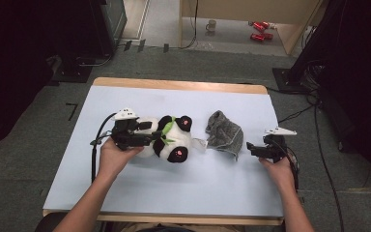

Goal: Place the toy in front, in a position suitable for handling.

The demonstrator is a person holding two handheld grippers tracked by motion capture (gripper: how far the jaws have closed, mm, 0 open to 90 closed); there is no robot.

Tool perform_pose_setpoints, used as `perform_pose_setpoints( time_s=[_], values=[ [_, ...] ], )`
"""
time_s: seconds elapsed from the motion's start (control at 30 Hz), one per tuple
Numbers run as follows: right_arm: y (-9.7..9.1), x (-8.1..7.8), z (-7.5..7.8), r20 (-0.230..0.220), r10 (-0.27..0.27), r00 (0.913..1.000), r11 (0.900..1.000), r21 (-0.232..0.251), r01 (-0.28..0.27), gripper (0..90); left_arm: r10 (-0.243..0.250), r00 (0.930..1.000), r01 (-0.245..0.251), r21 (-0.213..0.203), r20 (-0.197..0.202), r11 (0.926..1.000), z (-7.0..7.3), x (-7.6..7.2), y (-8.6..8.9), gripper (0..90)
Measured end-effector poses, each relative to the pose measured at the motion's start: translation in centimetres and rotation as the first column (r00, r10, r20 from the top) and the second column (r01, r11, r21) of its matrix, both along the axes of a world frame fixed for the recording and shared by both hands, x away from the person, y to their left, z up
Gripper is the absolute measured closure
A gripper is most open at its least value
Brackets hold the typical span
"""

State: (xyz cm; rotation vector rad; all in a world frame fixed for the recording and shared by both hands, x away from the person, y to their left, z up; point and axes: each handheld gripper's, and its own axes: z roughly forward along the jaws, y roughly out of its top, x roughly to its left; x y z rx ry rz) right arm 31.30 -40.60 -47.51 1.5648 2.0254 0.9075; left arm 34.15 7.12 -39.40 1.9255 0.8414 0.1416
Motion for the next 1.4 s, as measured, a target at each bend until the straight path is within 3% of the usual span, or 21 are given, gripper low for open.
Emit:
perform_pose_setpoints(
  time_s=[0.2,0.37,0.6,0.97,1.13,1.4],
  values=[
    [0.6,0.0,0.8,0.014,0.013,0.9998,0.9999,0.003,-0.014,24.4,-0.014,0.9997,0.013,0.017,0.019,0.9998,0.6,0.1,1.2,37.5],
    [1.2,-0.1,1.5,0.008,0.024,0.9997,0.9997,0.009,-0.024,26.9,-0.033,0.9985,0.03,0.067,0.043,0.9973,0.7,0.3,2.4,37.6],
    [2.3,0.0,2.5,0.017,0.048,0.9987,0.9984,0.028,-0.049,27.9,-0.027,0.9984,0.025,0.039,0.049,0.9989,0.6,0.5,4.6,37.0],
    [4.5,0.7,4.1,0.051,0.104,0.9933,0.9934,0.044,-0.106,29.1,-0.01,0.9995,0.009,0.041,0.03,0.9991,-0.7,1.0,7.3,34.9],
    [5.0,0.9,4.3,0.051,0.123,0.9911,0.991,0.046,-0.126,30.5,-0.034,0.9984,0.031,0.071,0.045,0.997,-1.4,1.0,8.0,34.8],
    [6.3,1.4,4.9,0.062,0.146,0.9874,0.9875,0.051,-0.149,30.5,-0.035,0.999,0.034,0.061,0.028,0.9976,-2.5,1.7,9.8,36.1]
  ],
)
